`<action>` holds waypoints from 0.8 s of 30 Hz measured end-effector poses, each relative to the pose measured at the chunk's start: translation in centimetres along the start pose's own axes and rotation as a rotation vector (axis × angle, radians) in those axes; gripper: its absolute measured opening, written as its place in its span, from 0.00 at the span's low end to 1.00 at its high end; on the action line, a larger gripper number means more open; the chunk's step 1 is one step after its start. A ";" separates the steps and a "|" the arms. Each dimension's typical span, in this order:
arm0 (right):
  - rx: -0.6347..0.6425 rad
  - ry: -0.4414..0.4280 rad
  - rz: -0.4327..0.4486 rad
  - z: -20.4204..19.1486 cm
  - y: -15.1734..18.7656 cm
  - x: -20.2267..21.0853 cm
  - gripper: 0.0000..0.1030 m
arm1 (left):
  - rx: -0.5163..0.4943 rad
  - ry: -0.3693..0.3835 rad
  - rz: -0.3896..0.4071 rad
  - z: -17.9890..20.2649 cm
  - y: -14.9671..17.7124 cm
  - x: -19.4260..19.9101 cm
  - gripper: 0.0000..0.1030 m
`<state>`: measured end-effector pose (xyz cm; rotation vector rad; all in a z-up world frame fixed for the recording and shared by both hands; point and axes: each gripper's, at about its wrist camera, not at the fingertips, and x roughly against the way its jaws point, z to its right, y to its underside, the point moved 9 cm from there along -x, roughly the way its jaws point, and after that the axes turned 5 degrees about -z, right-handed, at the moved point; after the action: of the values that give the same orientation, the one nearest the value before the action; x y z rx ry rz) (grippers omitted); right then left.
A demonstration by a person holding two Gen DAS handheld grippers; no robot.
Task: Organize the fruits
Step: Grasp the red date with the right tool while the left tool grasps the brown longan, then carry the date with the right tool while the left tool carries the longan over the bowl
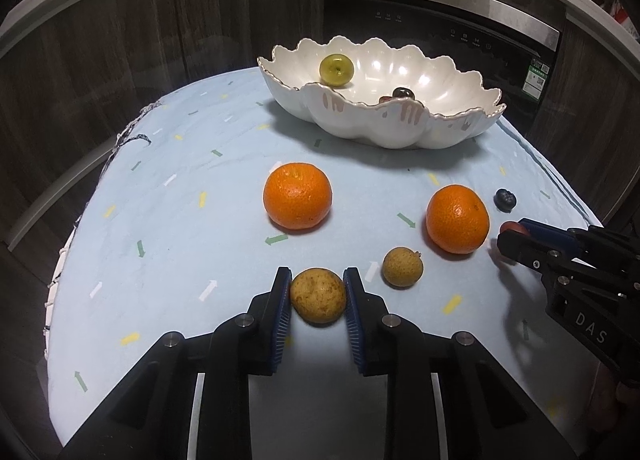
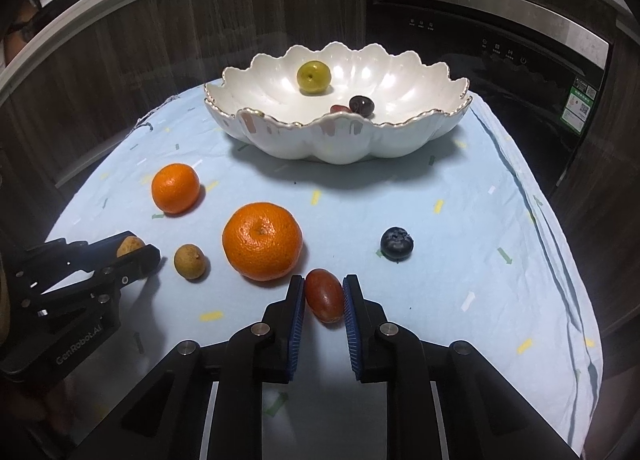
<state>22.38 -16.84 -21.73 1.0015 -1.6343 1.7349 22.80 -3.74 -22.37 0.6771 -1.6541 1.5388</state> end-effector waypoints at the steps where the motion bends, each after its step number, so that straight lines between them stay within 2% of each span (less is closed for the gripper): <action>1: -0.001 0.000 0.004 0.0 -0.1 0.1 0.20 | 0.000 0.001 0.000 0.0 0.0 0.1 0.26; 24: -0.017 0.040 0.085 0.9 -2.8 3.2 0.20 | -0.007 -0.001 0.062 0.3 -3.2 2.8 0.26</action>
<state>22.96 -17.78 -17.52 0.8963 -1.6856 1.7819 23.79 -4.10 -18.23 0.6283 -1.6954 1.5755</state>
